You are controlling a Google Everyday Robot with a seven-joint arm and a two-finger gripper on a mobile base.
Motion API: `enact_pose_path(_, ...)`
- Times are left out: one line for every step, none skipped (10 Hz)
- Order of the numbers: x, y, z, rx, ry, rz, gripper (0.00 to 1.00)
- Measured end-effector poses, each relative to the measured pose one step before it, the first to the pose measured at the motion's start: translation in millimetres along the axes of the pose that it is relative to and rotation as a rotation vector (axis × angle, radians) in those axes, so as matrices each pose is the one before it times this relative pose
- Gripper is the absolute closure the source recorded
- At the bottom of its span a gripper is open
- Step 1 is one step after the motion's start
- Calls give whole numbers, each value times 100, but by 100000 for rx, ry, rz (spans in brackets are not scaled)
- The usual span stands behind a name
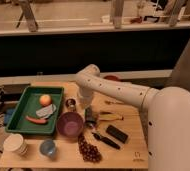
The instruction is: Wipe purple bowl with sponge
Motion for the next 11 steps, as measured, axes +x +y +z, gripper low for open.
enact_pose_path(127, -21, -296, 119, 544, -662, 20)
enact_pose_path(138, 45, -493, -258, 580, -436, 20)
enact_pose_path(193, 81, -529, -354, 624, -221, 20)
enact_pose_path(101, 155, -288, -647, 251, -68, 20)
enact_pose_path(81, 119, -87, -293, 168, 85, 20)
enact_pose_path(45, 469, 466, -203, 135, 400, 20)
enact_pose_path(-43, 320, 744, 109, 95, 174, 20)
enact_pose_path(-154, 346, 1308, 379, 285, -388, 20)
enact_pose_path(-162, 359, 1282, 95, 235, -333, 21)
enact_pose_path(-92, 430, 996, -300, 422, -218, 28)
enact_pose_path(-18, 296, 486, -170, 440, -8, 38)
